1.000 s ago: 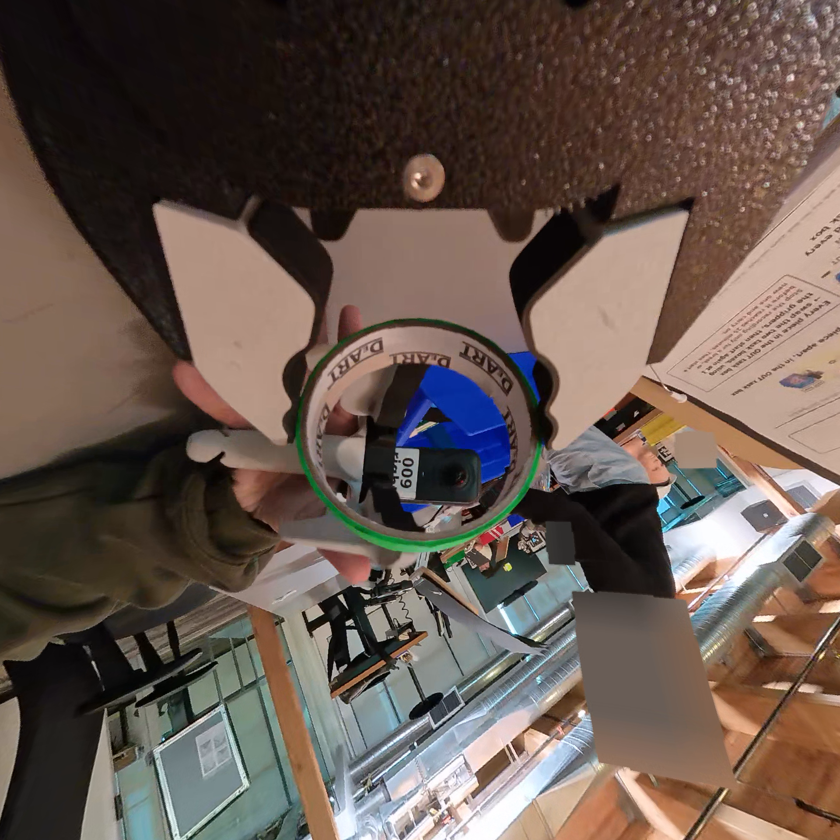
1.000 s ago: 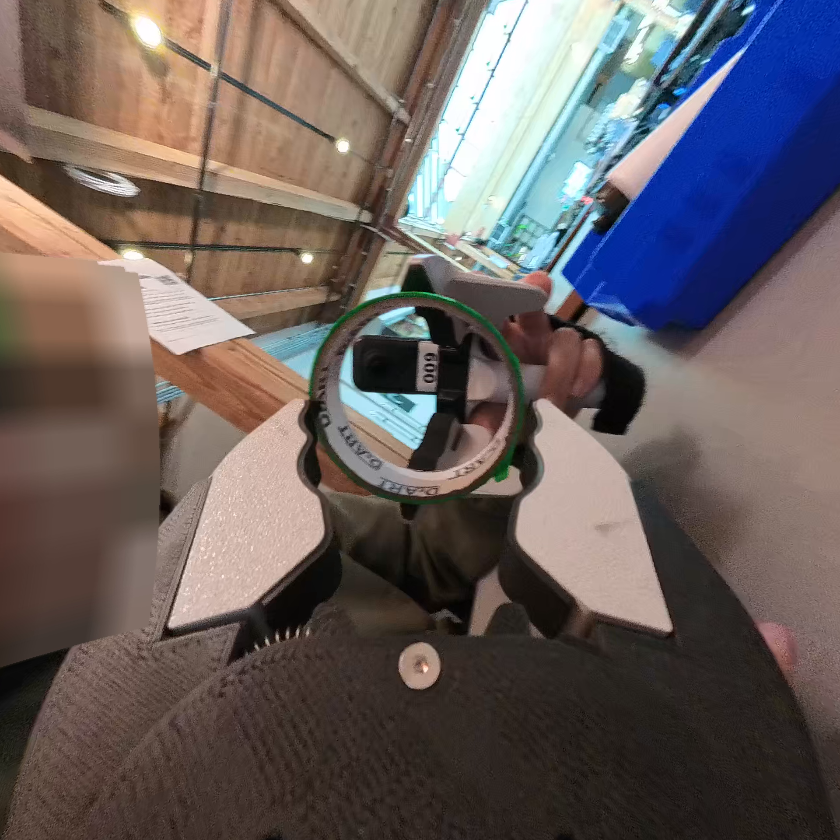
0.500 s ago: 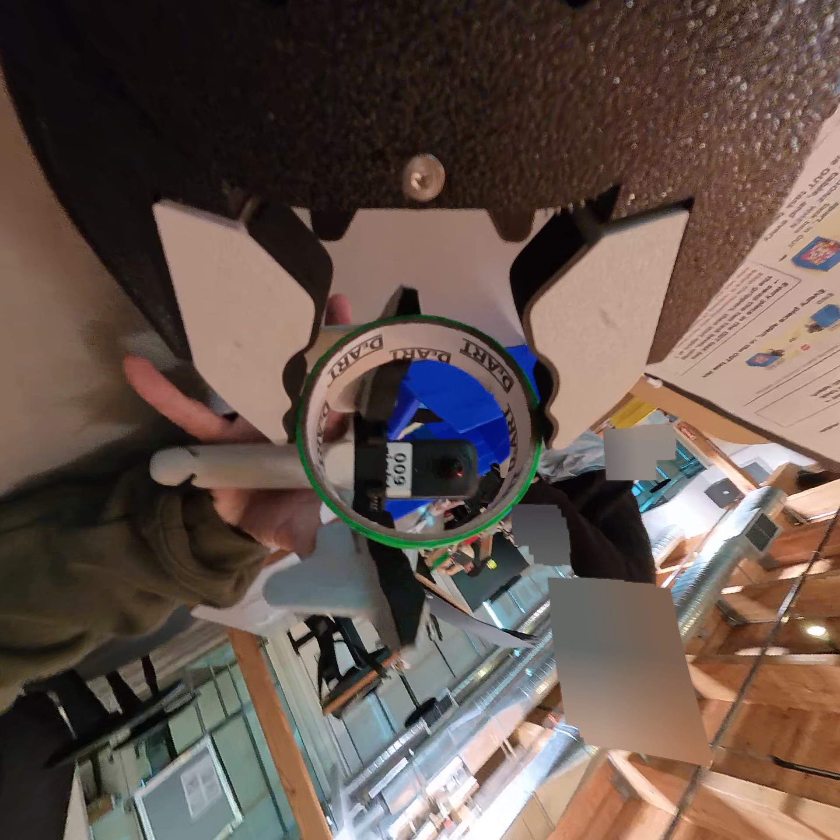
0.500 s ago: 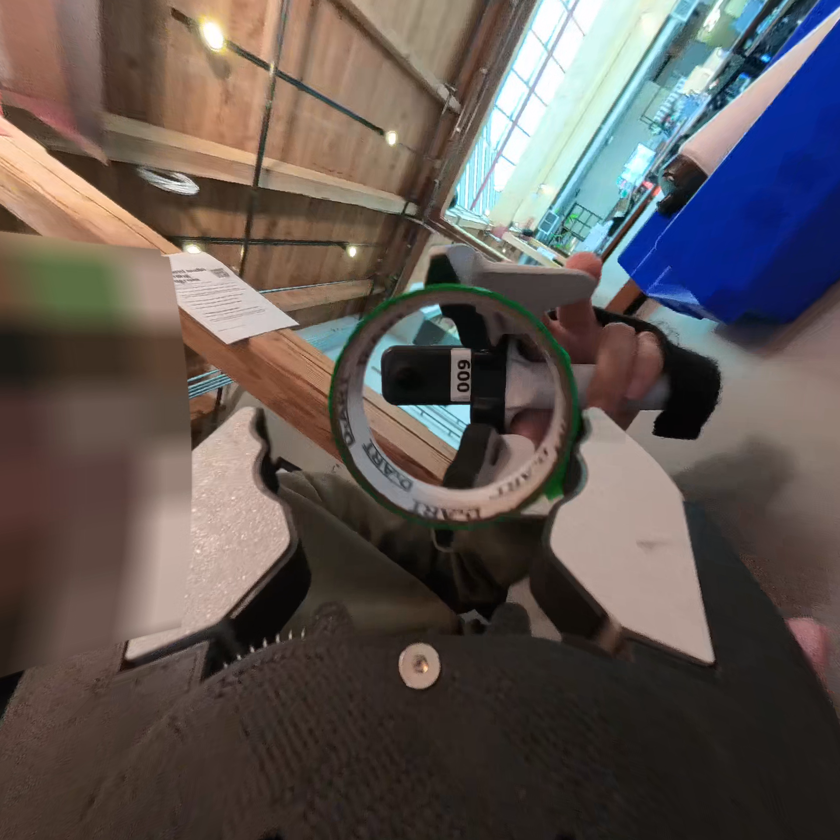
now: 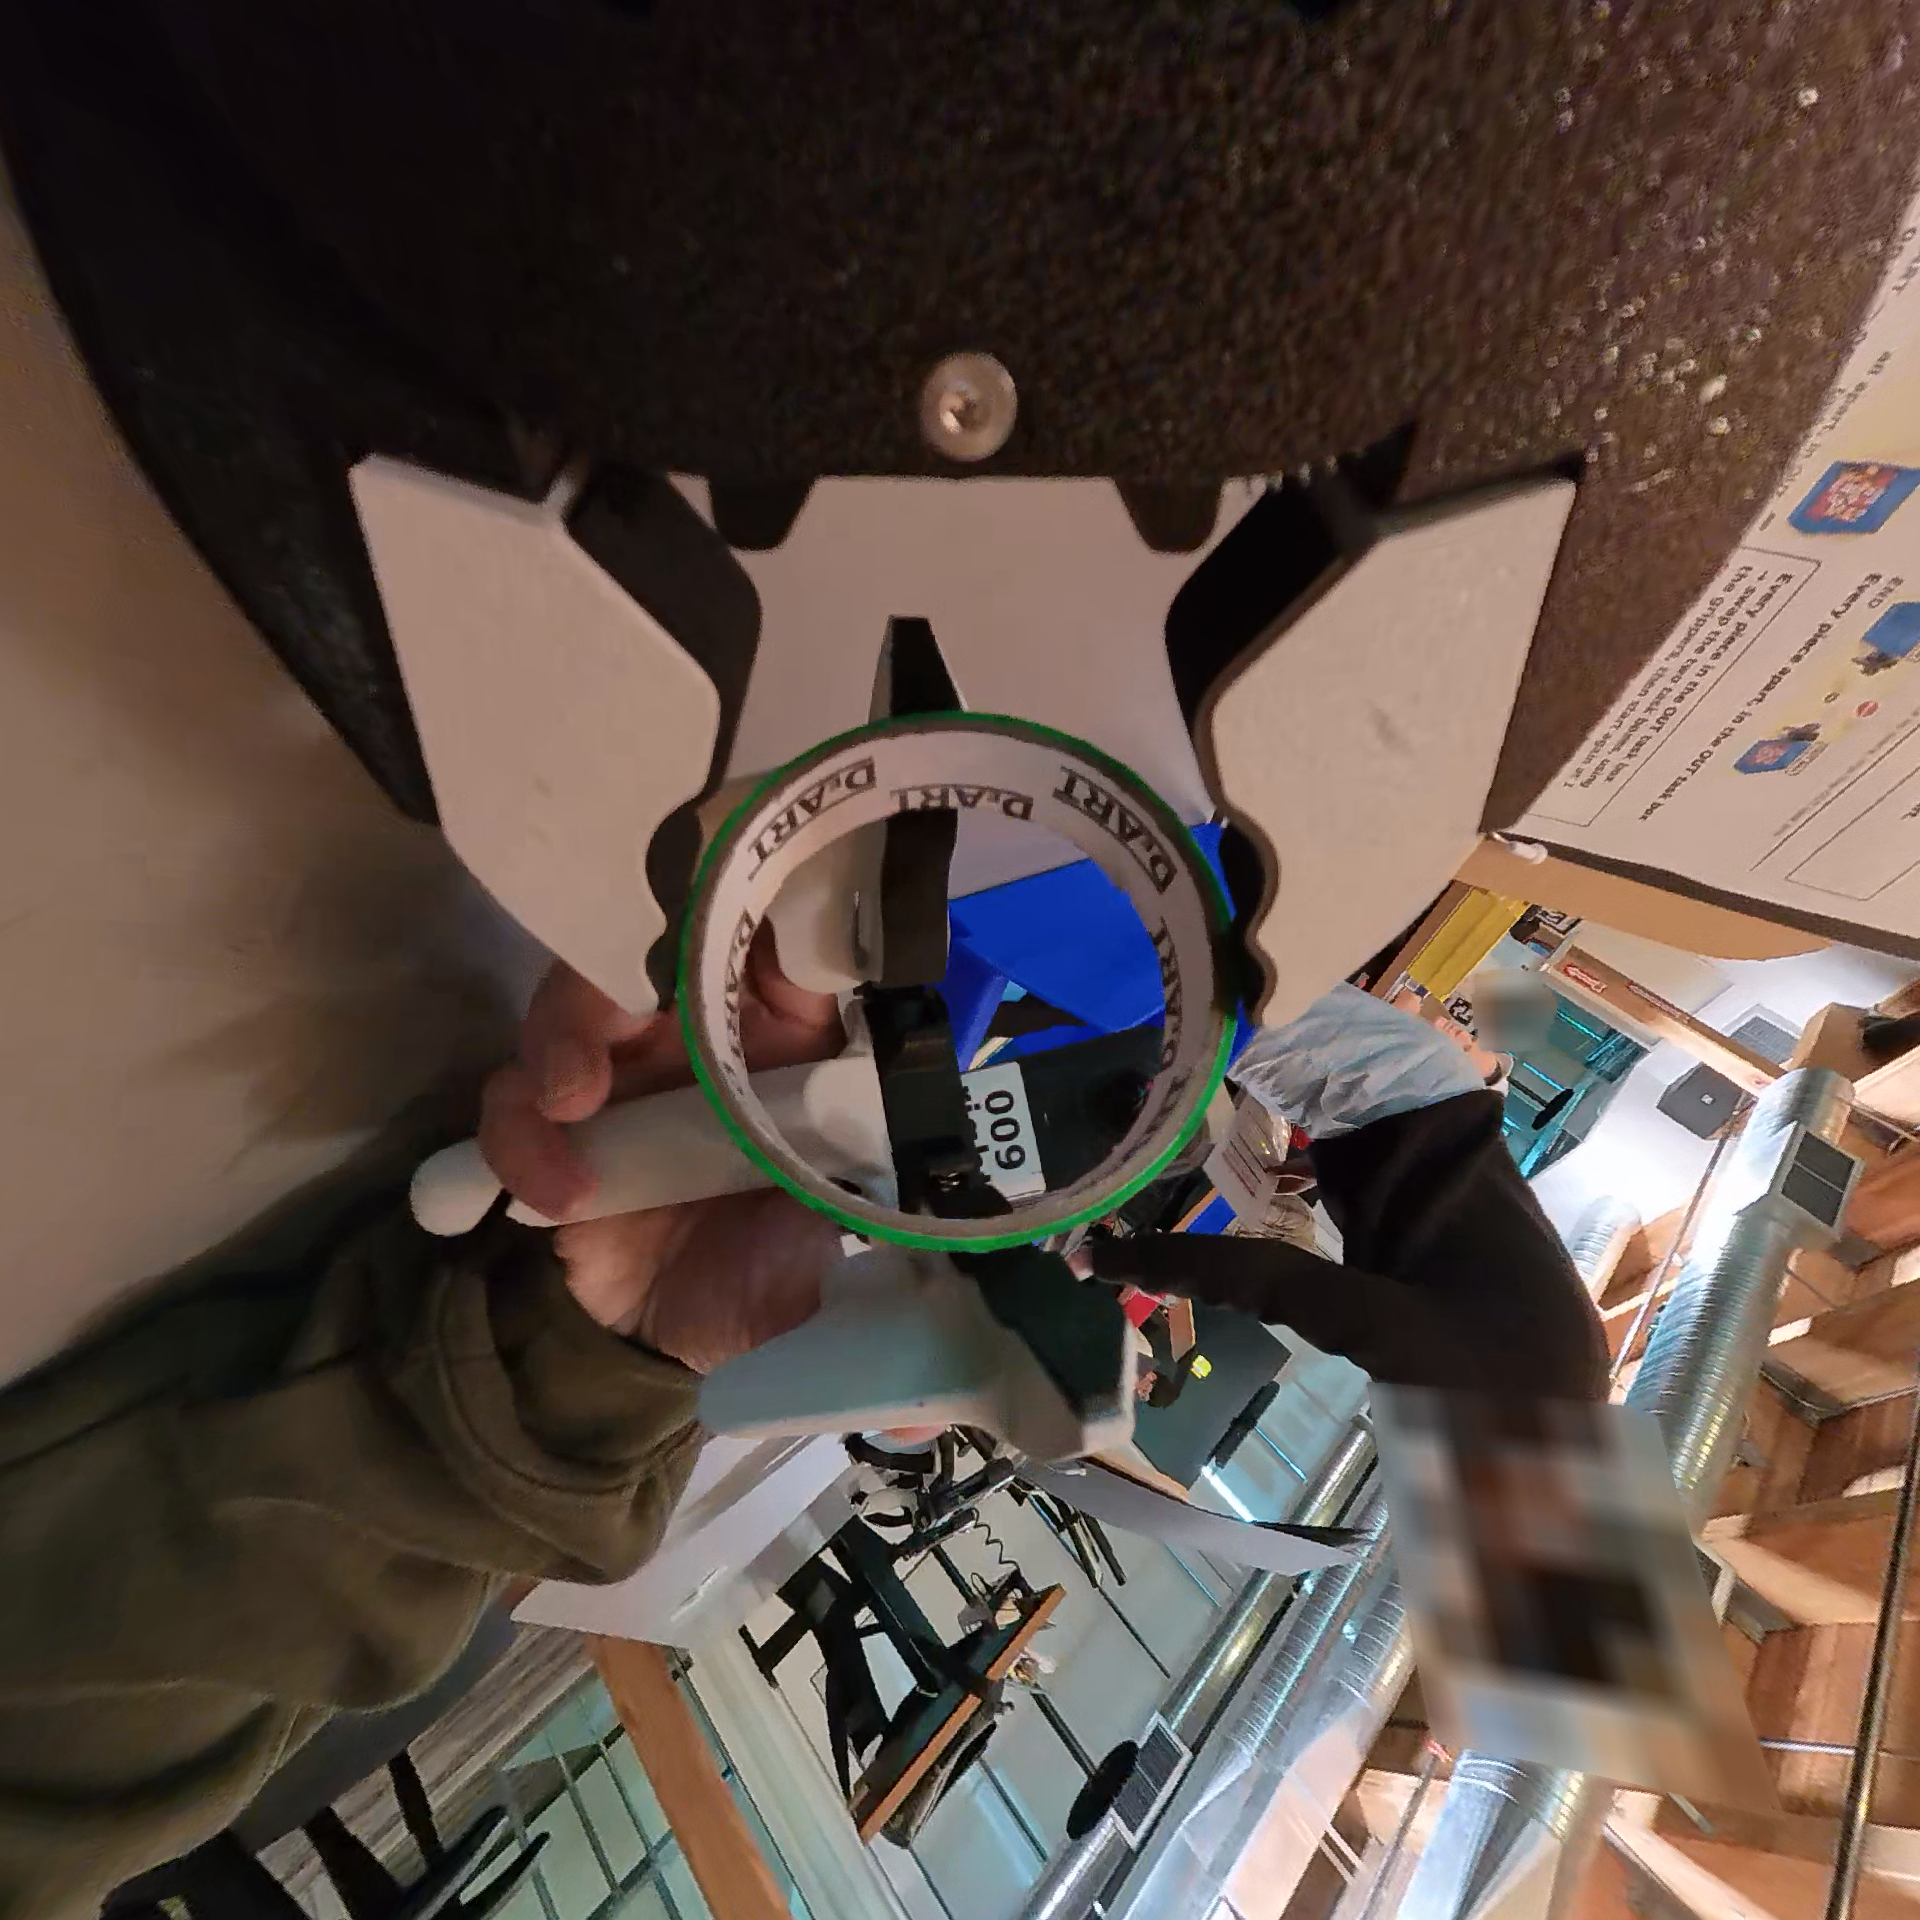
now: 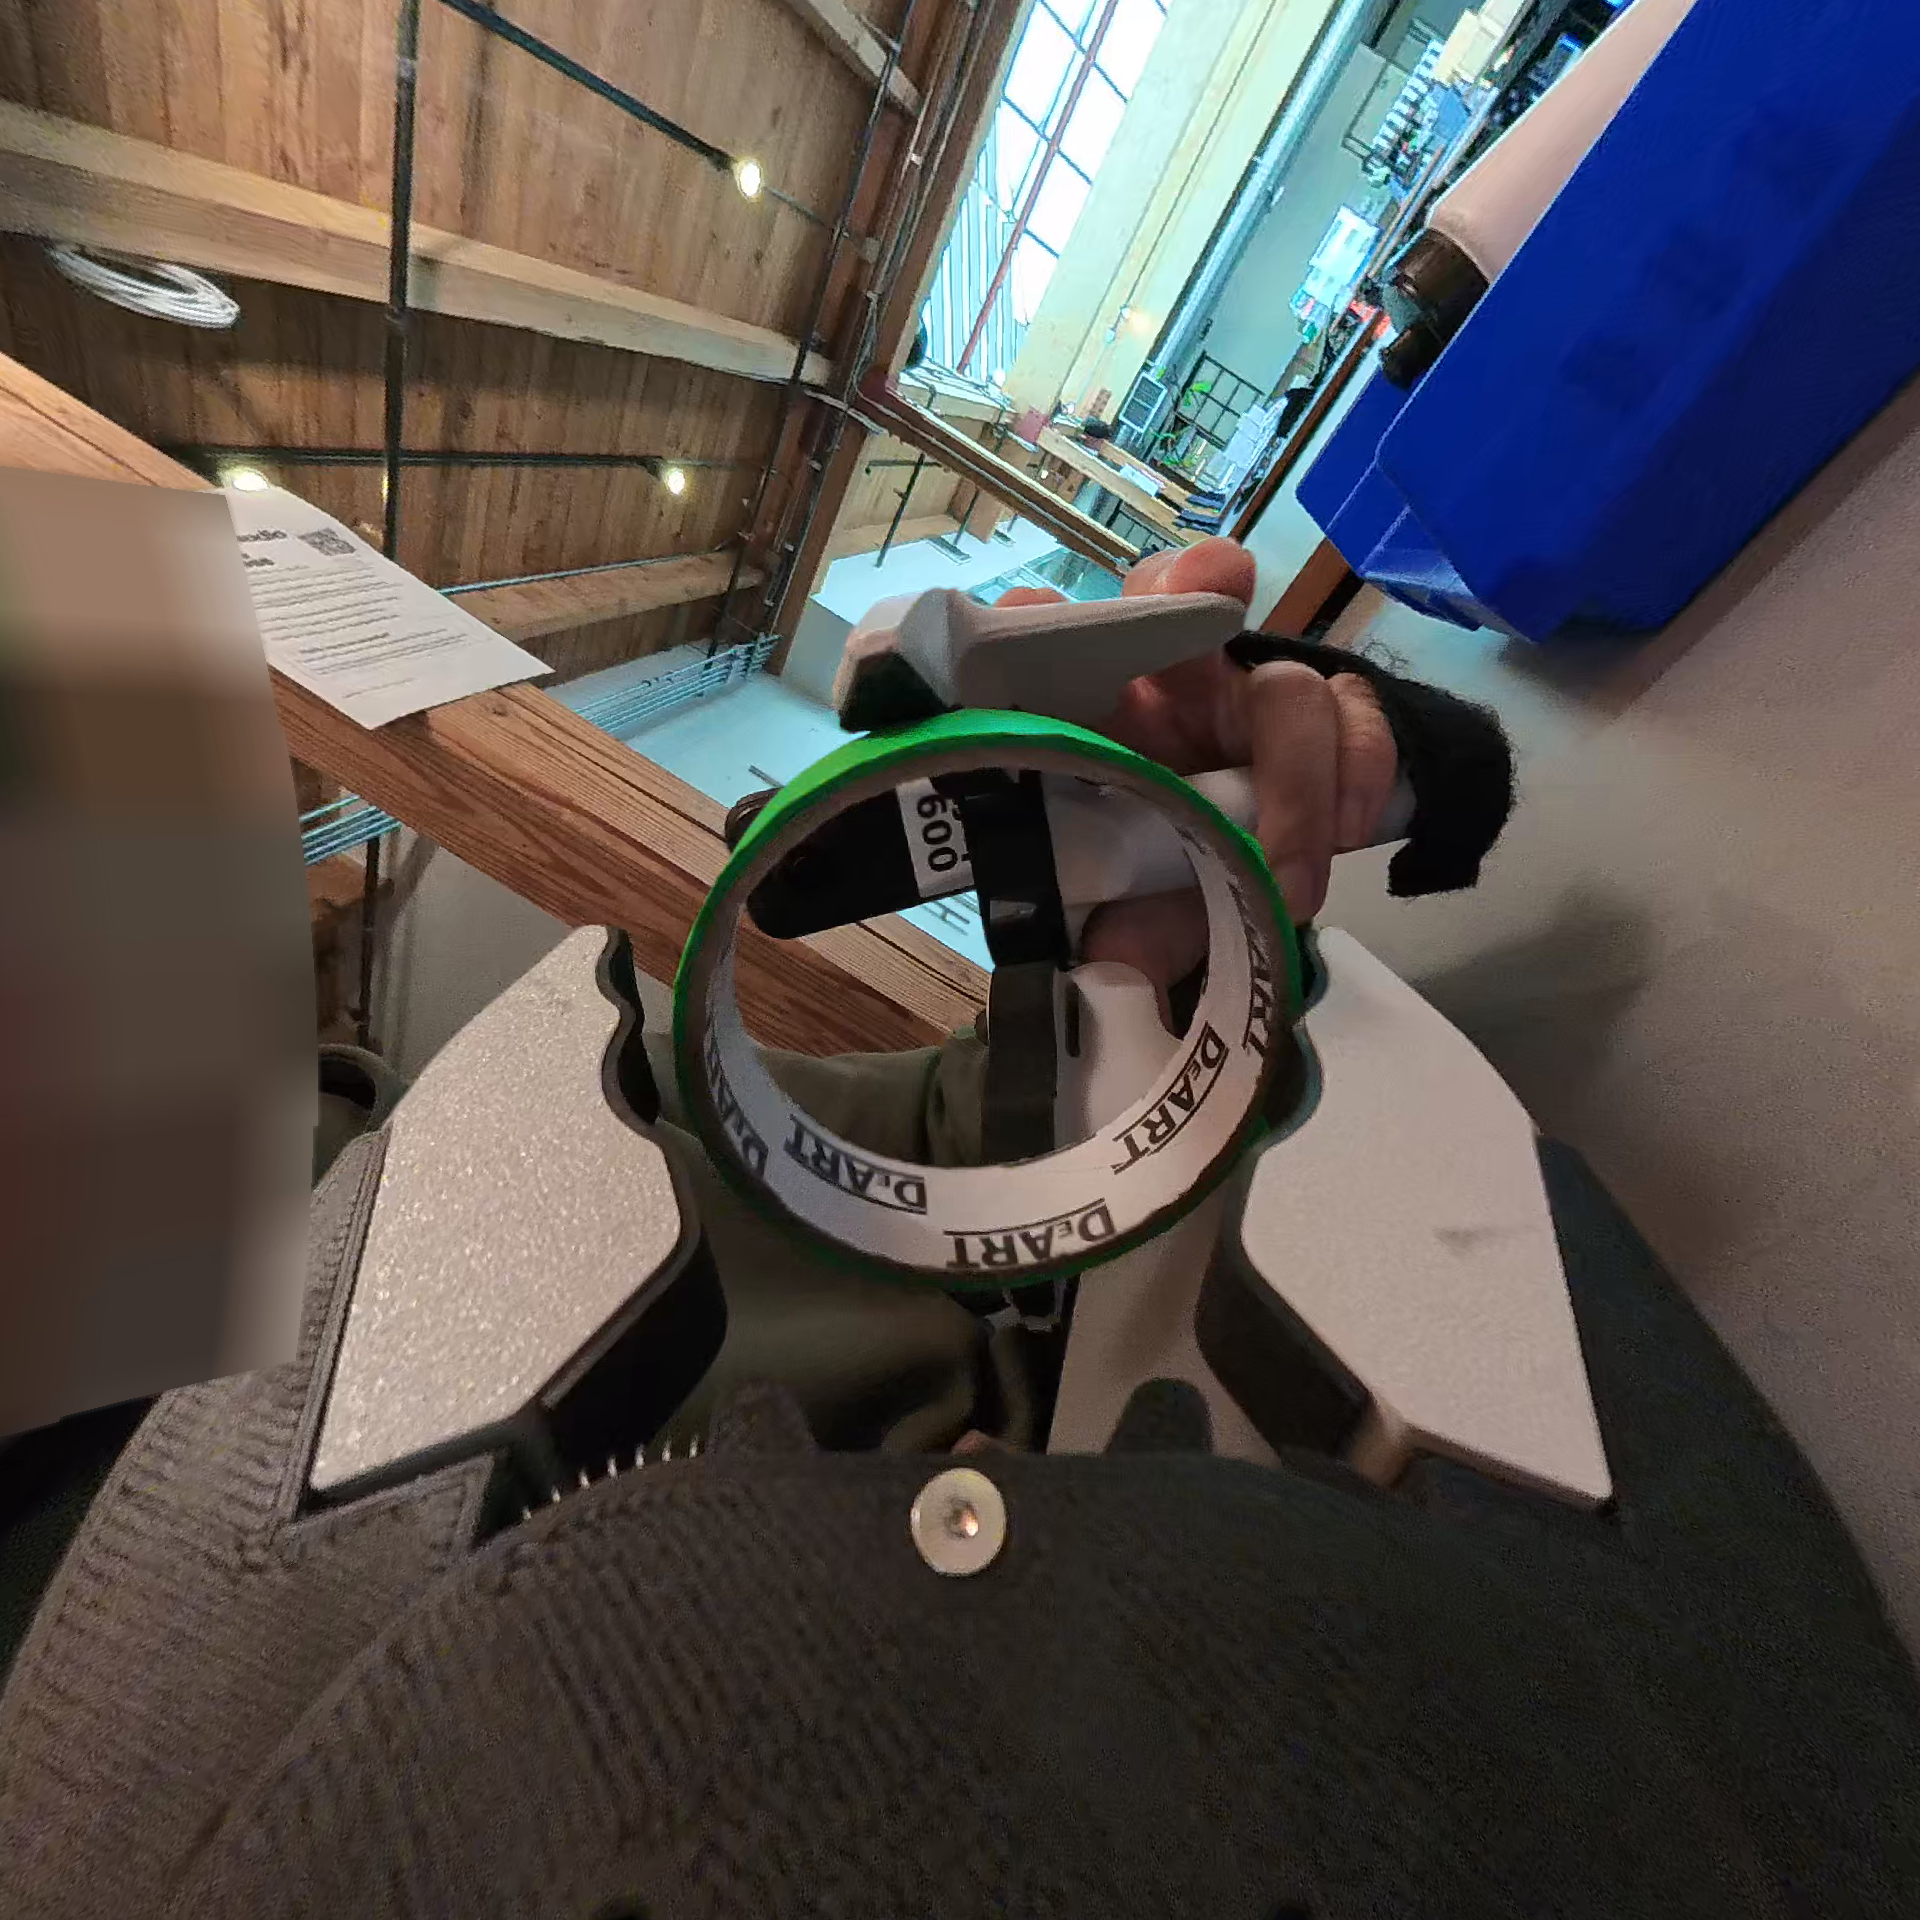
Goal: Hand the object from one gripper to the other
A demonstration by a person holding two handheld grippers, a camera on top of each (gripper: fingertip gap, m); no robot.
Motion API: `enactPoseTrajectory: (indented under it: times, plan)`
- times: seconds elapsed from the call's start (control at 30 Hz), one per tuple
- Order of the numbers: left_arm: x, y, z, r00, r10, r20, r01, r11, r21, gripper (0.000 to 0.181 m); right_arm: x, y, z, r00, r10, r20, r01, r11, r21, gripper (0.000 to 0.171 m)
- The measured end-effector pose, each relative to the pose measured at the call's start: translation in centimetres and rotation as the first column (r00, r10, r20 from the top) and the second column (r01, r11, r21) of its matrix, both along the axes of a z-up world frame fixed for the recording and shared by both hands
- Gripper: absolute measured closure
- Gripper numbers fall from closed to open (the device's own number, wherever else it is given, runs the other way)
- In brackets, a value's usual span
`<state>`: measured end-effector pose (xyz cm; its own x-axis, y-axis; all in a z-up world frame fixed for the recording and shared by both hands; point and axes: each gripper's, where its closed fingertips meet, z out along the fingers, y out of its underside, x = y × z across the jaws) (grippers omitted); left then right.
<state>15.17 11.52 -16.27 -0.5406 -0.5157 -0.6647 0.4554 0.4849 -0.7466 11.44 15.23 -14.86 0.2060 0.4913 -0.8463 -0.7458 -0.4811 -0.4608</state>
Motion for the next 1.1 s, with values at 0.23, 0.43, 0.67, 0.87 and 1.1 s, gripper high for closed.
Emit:
enactPoseTrajectory:
  times: [0.23, 0.43, 0.67, 0.87, 1.1]
  plan:
    - [0.0, 0.3, 0.6, 1.0, 0.01, 0.025, -0.009, 1.0, -0.024, 0.082, 0.0, 0.0, 0.1, 0.998, -0.027, 0.054, 0.025, 0.999, 0.032, 0.064]
    - [0.9, 1.8, 1.4, 0.991, 0.133, 0.018, -0.13, 0.982, -0.136, 0.077, 2.3, 0.6, 0.4, 0.951, -0.187, 0.248, 0.169, 0.981, 0.093, 0.065]
    - [2.4, 7.4, 3.0, 0.955, 0.261, -0.143, -0.297, 0.832, -0.468, 0.105, 18.8, -5.7, 2.3, 0.234, -0.706, 0.668, 0.762, 0.56, 0.325, 0.066]
    - [3.9, 8.0, -0.6, 0.878, 0.281, -0.387, -0.435, 0.807, -0.4, 0.105, 29.5, -16.6, -4.8, -0.143, -0.171, 0.975, 0.97, 0.173, 0.172, 0.065]
    - [4.2, 6.4, -3.8, 0.825, 0.309, -0.474, -0.444, 0.873, -0.203, 0.1, 29.7, -17.6, -6.2, -0.192, 0.095, 0.977, 0.97, 0.17, 0.174, 0.065]
